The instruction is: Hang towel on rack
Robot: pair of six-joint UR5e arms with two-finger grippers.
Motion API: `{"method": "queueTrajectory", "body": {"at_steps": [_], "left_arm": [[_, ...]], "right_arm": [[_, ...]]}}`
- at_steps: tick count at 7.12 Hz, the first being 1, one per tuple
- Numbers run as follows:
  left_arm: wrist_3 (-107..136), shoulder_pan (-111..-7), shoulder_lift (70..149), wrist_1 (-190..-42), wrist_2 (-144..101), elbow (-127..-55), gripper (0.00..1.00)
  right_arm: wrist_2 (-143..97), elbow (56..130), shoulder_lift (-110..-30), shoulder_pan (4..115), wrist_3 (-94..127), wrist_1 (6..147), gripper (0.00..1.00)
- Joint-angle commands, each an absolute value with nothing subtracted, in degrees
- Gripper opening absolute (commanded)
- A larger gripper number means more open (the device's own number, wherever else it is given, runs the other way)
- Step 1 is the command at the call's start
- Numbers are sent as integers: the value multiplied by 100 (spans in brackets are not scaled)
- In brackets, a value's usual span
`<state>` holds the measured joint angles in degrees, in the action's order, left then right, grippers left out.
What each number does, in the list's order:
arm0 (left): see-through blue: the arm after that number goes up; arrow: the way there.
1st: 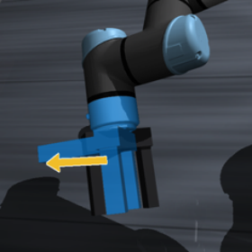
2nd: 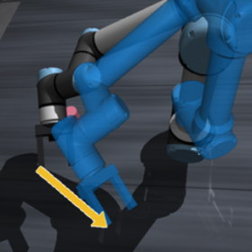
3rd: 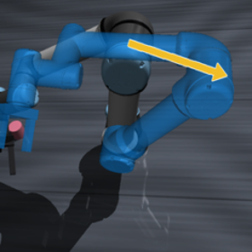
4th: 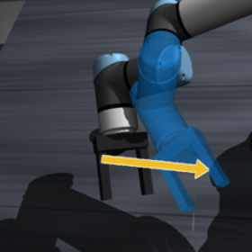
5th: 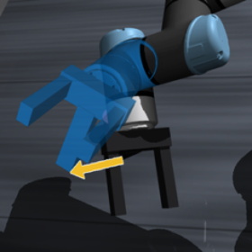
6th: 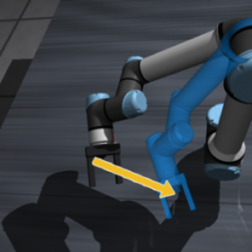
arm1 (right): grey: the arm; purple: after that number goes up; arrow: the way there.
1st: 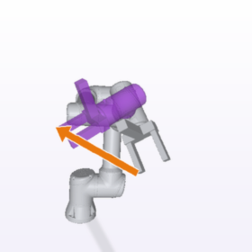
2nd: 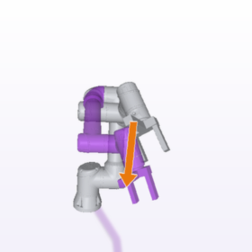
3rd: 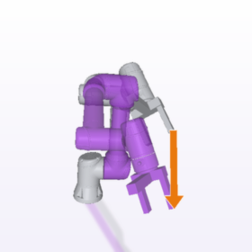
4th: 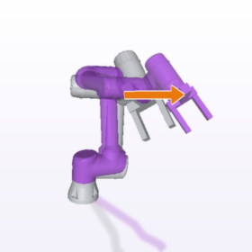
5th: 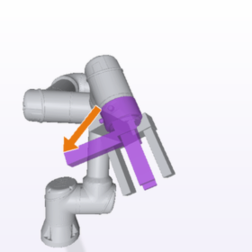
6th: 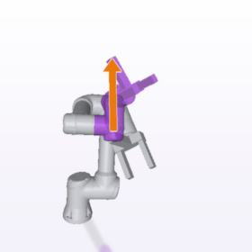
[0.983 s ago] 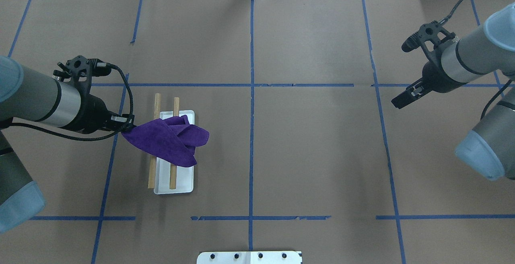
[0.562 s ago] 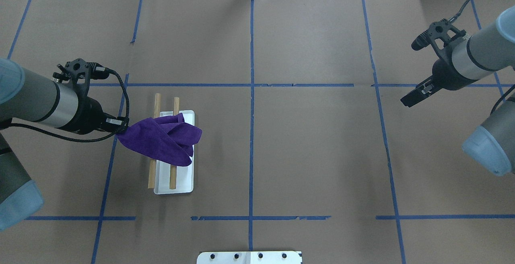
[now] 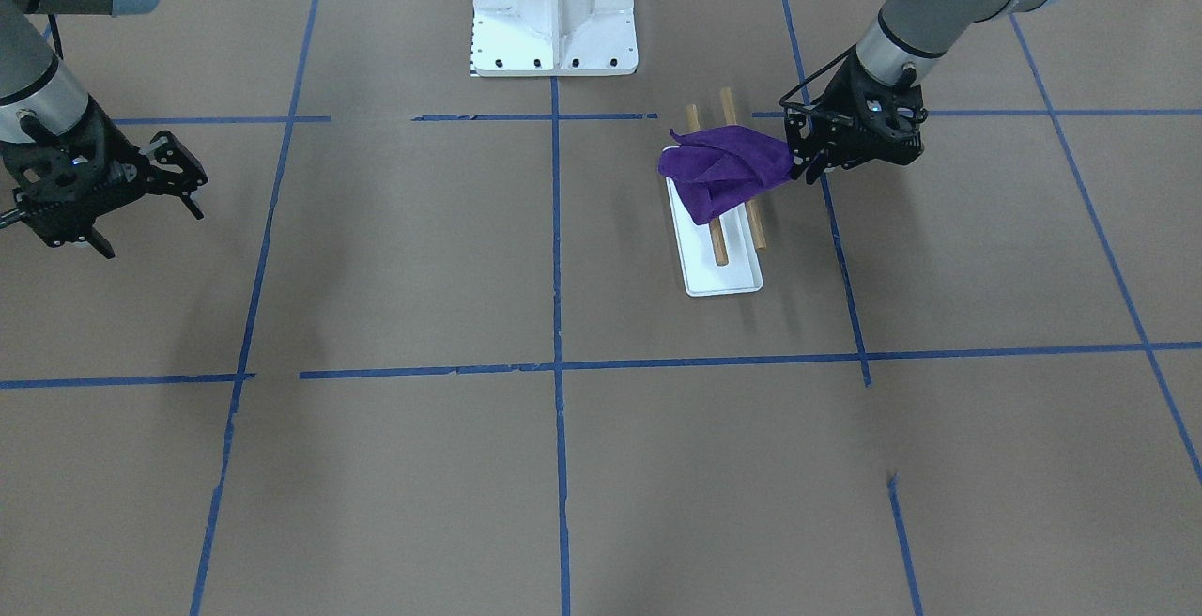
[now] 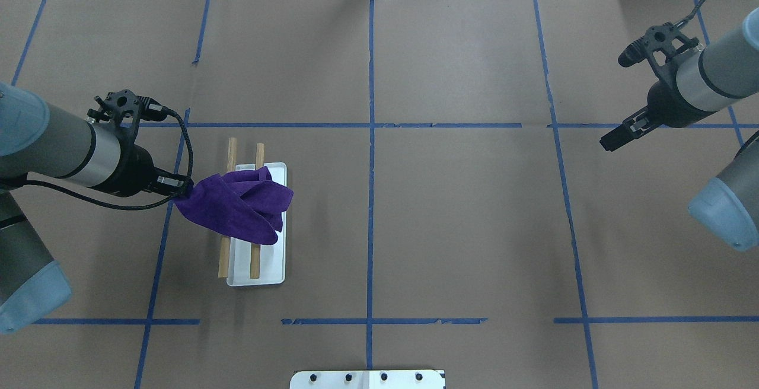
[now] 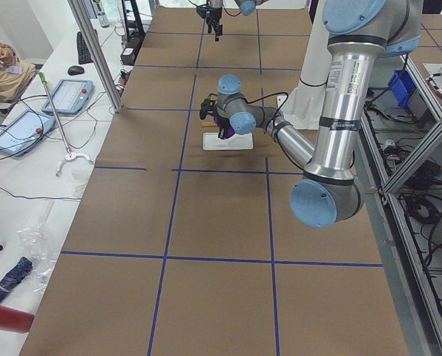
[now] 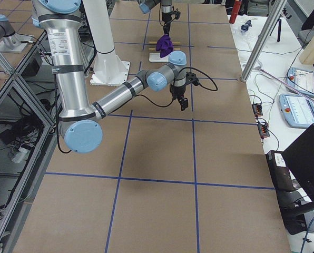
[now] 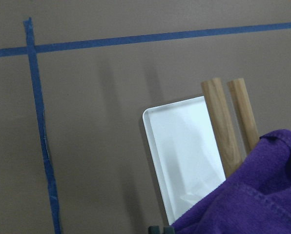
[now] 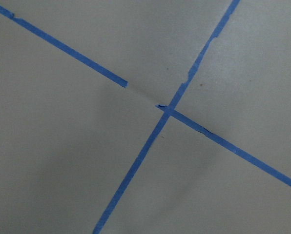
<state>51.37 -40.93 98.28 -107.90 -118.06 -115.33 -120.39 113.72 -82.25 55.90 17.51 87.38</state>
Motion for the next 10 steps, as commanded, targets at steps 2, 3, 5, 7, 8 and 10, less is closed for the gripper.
{"method": "queueTrajectory", "body": {"at_steps": [2, 3, 5, 7, 8, 10], "left_arm": [[4318, -4691, 9818, -10714, -11918, -11427, 100], [4307, -5094, 9800, -10557, -12353, -11313, 100], [4307, -5709, 9800, -9622, -12639, -11276, 100], [3031, -6465, 9731, -8703, -12639, -11075, 100], [2693, -6965, 9529, -8675, -12647, -10874, 100], [907, -7756, 9256, -8570, -12656, -10470, 100]], "right_arm": [[-12207, 11277, -8550, 6054, 1820, 8728, 100], [-12191, 11198, -8821, 6256, 1811, 8719, 100], [-12347, 10567, -9304, 6940, 1705, 8710, 100], [-12629, 10047, -9500, 7845, 956, 8701, 100], [-12839, 9828, -9649, 8318, 471, 8701, 100], [-13306, 9834, -10027, 9190, -156, 8692, 100]]}}
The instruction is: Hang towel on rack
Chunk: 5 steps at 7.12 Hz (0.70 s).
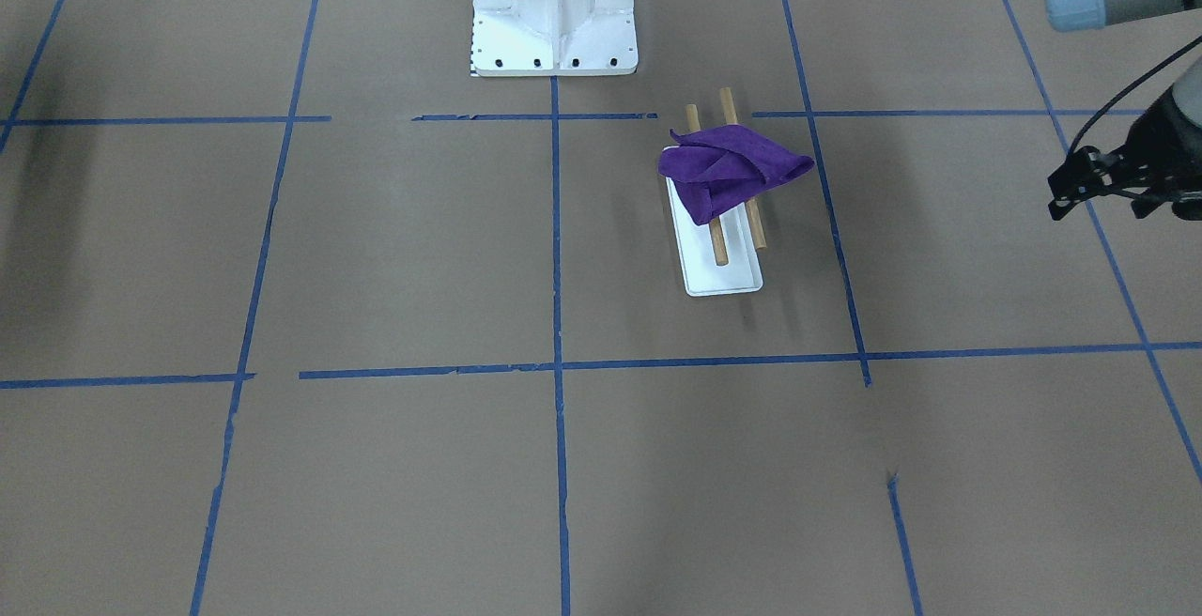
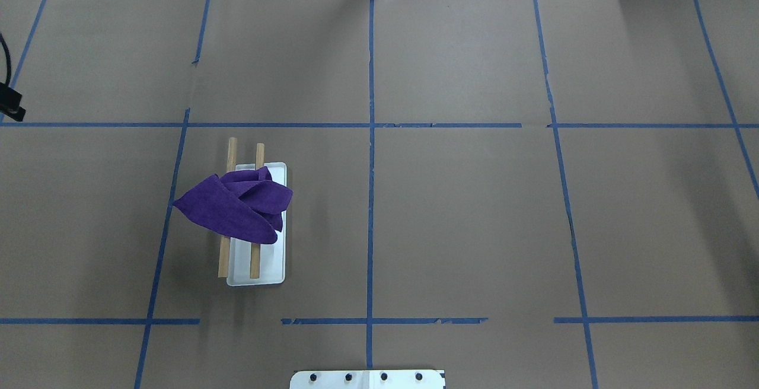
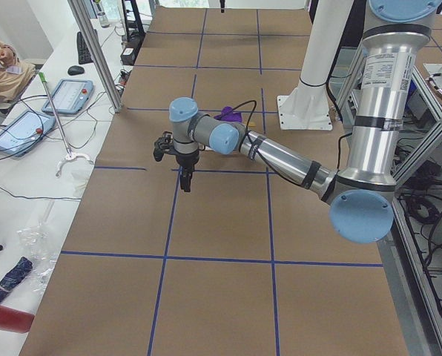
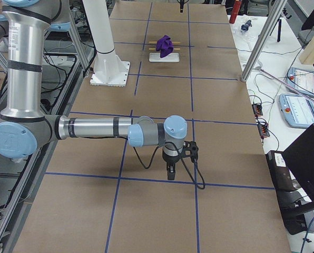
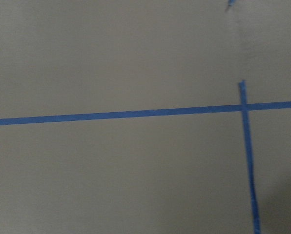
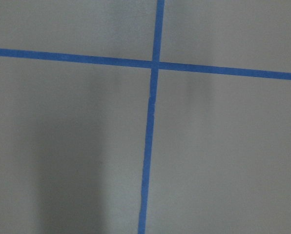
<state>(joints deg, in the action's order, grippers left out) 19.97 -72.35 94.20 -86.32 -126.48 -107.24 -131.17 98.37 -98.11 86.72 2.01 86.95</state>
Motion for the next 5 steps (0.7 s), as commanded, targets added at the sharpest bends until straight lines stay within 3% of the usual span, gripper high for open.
{"method": "queueTrajectory", "body": {"at_steps": [1, 5], "left_arm": [[-200, -8222, 8933, -8595, -12656, -10259, 100], [-1438, -9095, 8043, -8666, -13227, -10239, 100]], "right_arm": [[-13254, 9844, -10046, 9263, -602, 8701, 100], [-12982, 9923, -9897, 8949, -528, 8719, 100]]}}
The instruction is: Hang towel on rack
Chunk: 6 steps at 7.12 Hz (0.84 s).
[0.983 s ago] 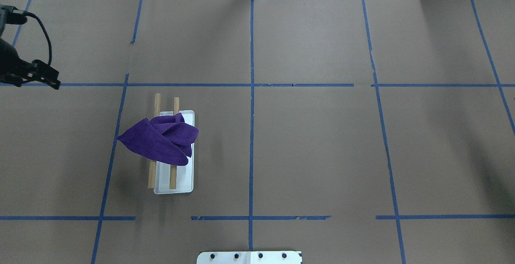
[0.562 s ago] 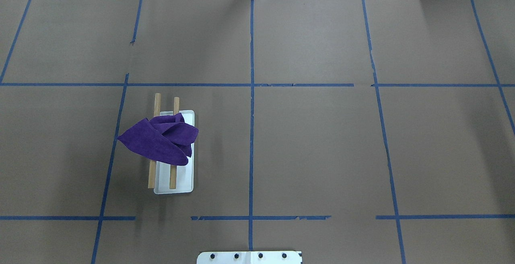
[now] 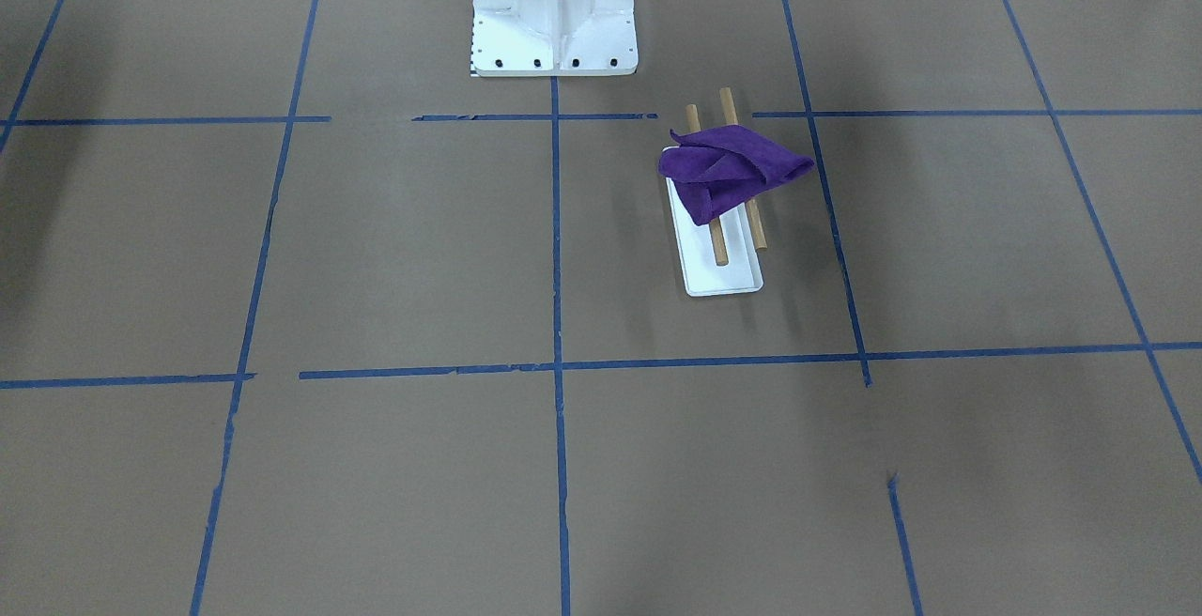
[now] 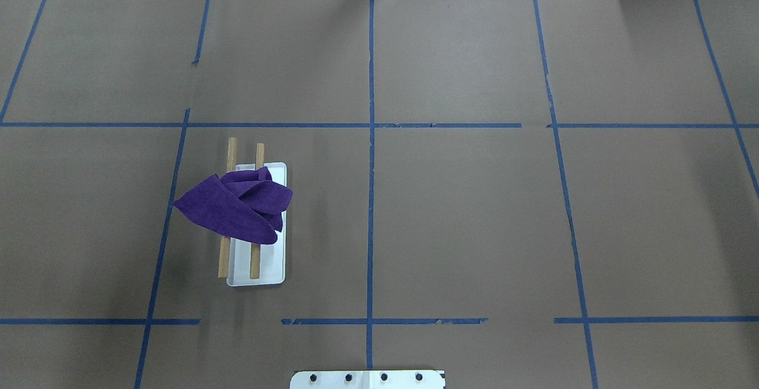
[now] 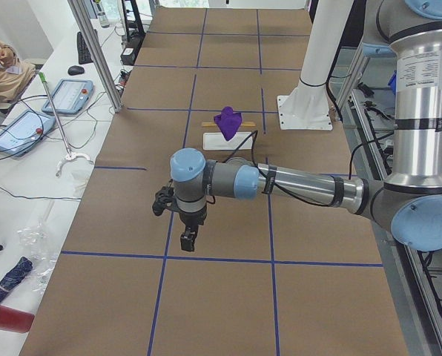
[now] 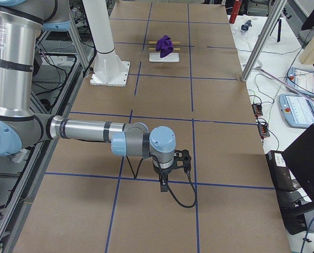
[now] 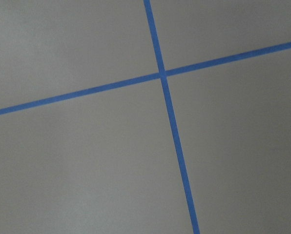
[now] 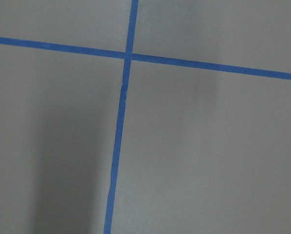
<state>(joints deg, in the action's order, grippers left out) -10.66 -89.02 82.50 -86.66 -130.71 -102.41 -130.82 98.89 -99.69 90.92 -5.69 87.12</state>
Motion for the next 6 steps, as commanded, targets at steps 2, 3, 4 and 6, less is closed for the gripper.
{"method": "queueTrajectory", "body": {"at_steps": [2, 3, 4, 6], "left_arm": [[-1407, -9114, 8059, -8596, -13201, -10240, 100], [-1415, -9114, 8077, -8613, -13192, -10257, 100], [-1432, -9114, 8077, -8622, -13184, -10309, 100], [-1441, -9106, 8086, -8631, -13175, -10389, 100]], "right_arm": [[-12999, 9914, -9896, 8947, -527, 8719, 100], [-13043, 9923, -9914, 8947, -536, 8710, 100], [-13052, 9923, -9923, 8947, -536, 8701, 100], [-13069, 9914, -9949, 8947, -536, 8684, 100]]}}
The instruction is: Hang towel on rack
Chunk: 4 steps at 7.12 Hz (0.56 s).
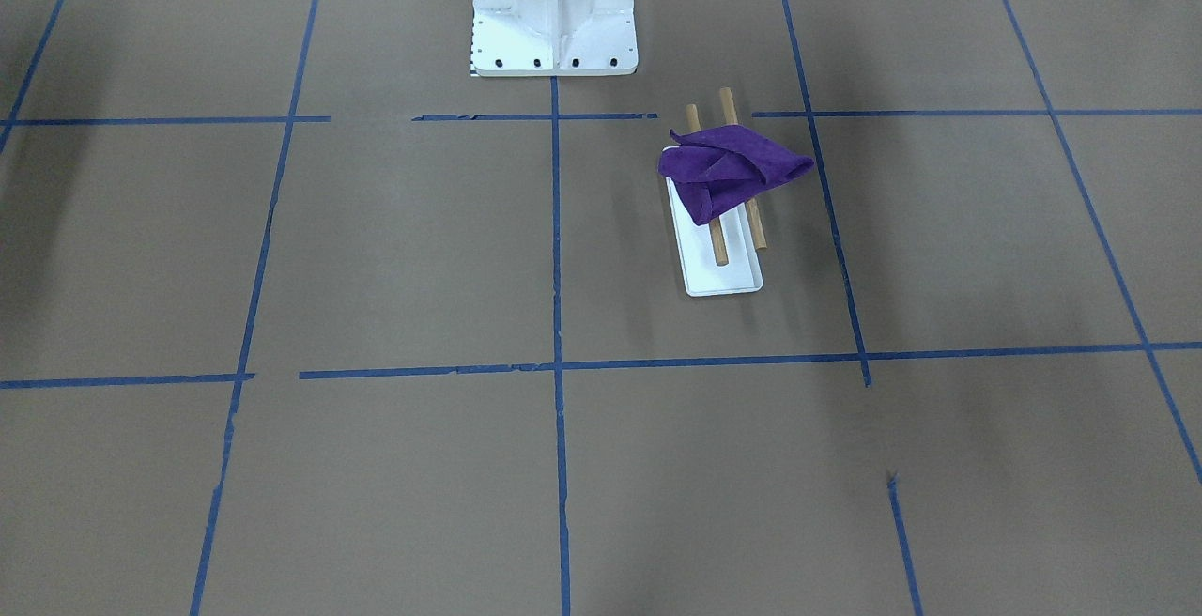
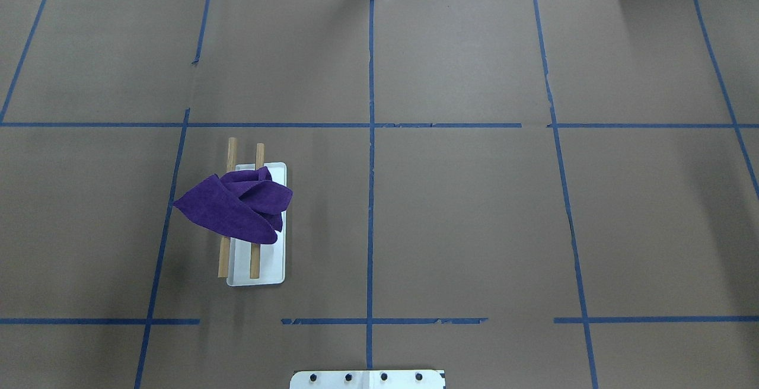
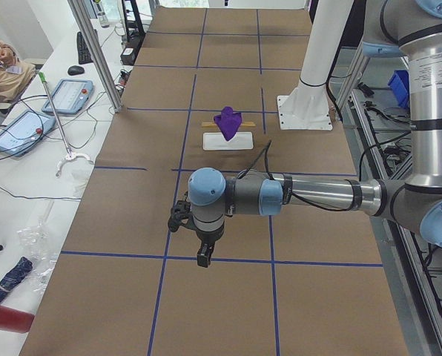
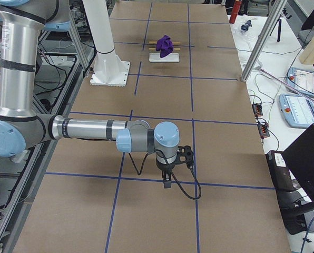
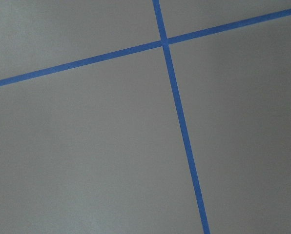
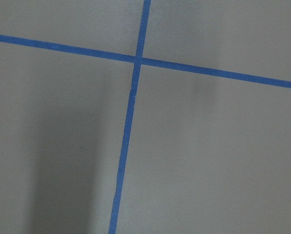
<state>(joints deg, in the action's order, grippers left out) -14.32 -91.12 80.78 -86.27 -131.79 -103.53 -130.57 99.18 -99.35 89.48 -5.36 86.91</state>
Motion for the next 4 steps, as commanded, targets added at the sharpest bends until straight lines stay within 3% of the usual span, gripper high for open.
{"method": "queueTrajectory", "body": {"at_steps": [1, 4], "left_arm": [[-1441, -9097, 8069, -8622, -13192, -10345, 100], [-1433, -9106, 8007, -8622, -13192, -10327, 100]], "right_arm": [[-13069, 9897, -9958, 8947, -536, 8684, 100], [-13087, 9914, -9949, 8947, -527, 8684, 100]]}}
